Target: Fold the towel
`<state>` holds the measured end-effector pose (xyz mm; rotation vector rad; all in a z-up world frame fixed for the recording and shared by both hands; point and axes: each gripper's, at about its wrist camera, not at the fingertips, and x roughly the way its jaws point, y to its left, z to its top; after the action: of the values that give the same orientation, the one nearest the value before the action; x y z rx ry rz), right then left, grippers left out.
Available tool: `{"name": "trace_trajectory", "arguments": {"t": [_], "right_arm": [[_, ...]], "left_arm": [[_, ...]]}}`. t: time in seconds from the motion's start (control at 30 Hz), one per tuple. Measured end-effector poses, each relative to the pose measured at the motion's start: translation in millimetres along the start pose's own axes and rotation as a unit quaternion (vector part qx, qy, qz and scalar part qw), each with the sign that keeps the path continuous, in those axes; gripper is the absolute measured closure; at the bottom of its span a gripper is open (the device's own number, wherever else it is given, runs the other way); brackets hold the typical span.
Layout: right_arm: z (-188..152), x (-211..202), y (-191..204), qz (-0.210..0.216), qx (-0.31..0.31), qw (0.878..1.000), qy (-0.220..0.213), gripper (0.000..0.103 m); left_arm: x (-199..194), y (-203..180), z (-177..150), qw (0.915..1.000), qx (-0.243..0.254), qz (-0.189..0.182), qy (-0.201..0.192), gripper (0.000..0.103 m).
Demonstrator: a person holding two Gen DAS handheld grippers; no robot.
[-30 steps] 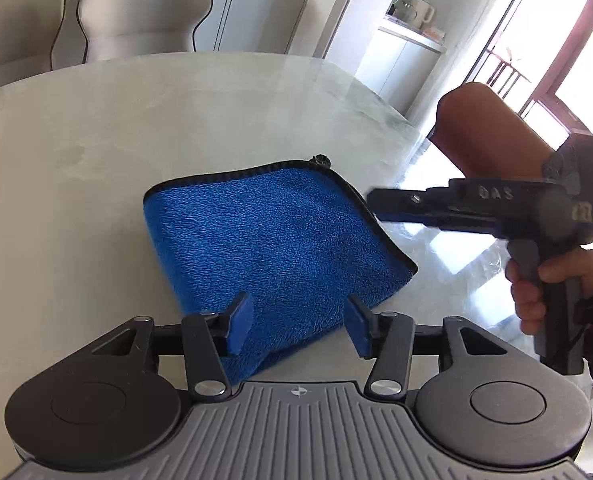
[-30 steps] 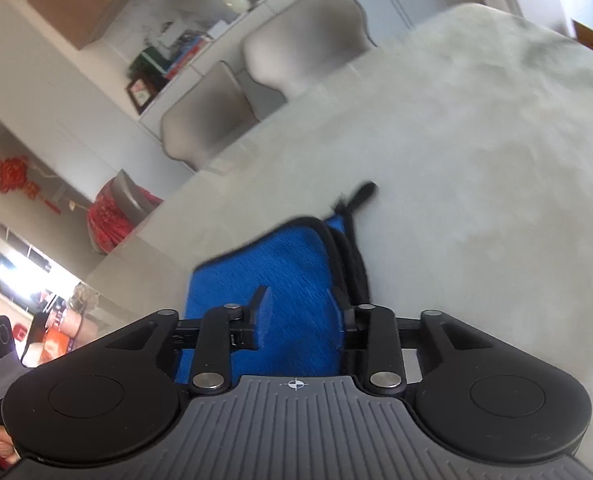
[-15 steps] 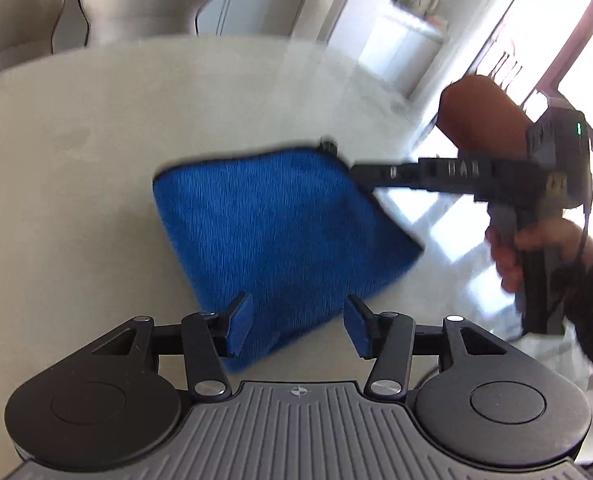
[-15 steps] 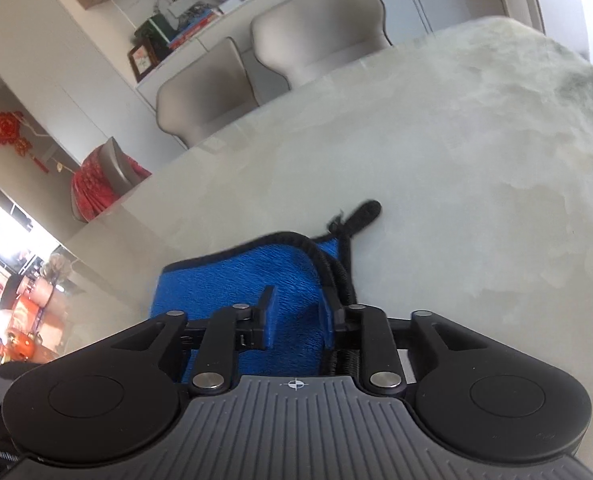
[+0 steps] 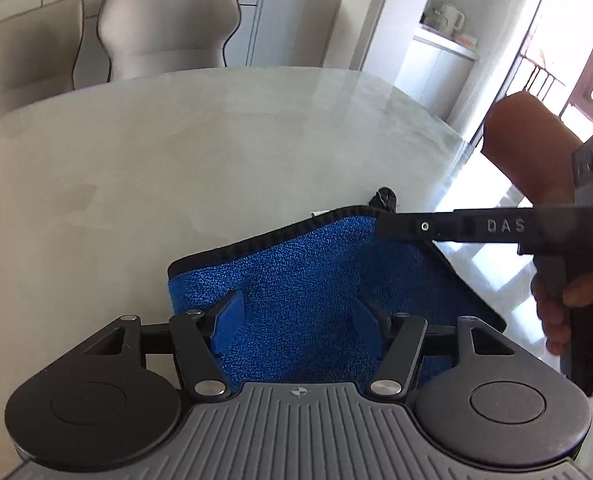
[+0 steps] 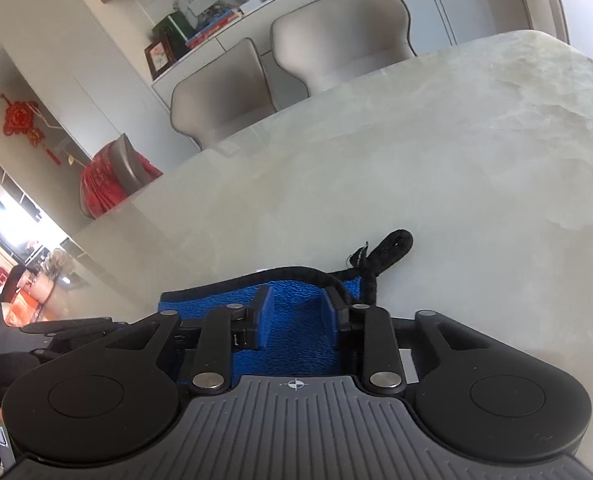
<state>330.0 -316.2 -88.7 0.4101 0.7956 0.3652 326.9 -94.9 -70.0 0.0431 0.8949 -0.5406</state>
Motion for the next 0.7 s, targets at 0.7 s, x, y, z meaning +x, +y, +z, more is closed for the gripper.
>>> {"name": "trace_trajectory", "arguments": {"t": [0.7], "right_arm": [[-55, -55, 17, -0.017, -0.028, 0.998, 0.048, 0.091]], "left_arm": [[-41, -21, -44, 0.9991, -0.024, -0.008, 0.034, 0.04]]}}
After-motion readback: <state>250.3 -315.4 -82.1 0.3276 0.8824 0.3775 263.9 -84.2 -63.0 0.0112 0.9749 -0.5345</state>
